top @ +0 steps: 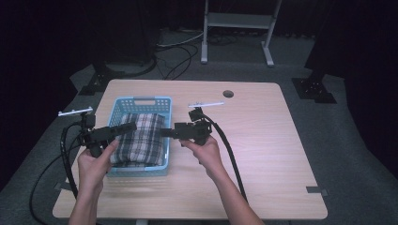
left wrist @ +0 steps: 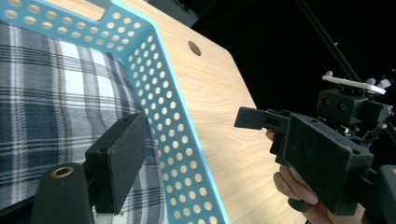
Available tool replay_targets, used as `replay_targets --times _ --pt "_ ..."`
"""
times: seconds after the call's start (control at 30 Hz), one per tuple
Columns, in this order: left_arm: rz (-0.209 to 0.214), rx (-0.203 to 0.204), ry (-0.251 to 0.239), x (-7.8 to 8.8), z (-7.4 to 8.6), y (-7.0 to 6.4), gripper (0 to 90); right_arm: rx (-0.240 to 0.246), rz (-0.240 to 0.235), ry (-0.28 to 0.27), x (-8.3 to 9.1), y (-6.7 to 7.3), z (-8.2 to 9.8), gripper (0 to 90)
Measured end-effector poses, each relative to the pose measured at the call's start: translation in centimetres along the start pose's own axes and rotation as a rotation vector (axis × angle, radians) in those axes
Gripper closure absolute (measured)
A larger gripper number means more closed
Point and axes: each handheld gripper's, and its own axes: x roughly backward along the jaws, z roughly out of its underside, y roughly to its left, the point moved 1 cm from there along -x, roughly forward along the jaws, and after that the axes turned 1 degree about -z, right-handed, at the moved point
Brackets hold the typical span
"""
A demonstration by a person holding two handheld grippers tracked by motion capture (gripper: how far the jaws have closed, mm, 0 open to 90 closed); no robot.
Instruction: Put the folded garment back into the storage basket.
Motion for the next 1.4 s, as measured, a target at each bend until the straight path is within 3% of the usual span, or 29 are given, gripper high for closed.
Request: replay_targets --times 0.43,0.53,0.9,1.4 --pt "0.044 -0.003 -0.023 -0.8 0.4 -1.5 17.6 -0.003 -0.012 -0.047 2.5 -0.4 0.2 14.1" --pt "0.060 0.005 -0.021 -1.3 0.5 -1.6 13.6 -0.007 -0.010 -0.047 2.9 -0.7 0.4 12.0" --pt "0.096 0.019 -0.040 -2.7 0.7 -2.2 13.3 -0.021 -0.011 -0.055 4.5 -2.0 0.7 11.7" --pt "0.105 0.006 -0.036 -4.6 1.0 -3.6 13.3 -0.034 0.010 -0.087 7.6 -3.4 1.7 11.7"
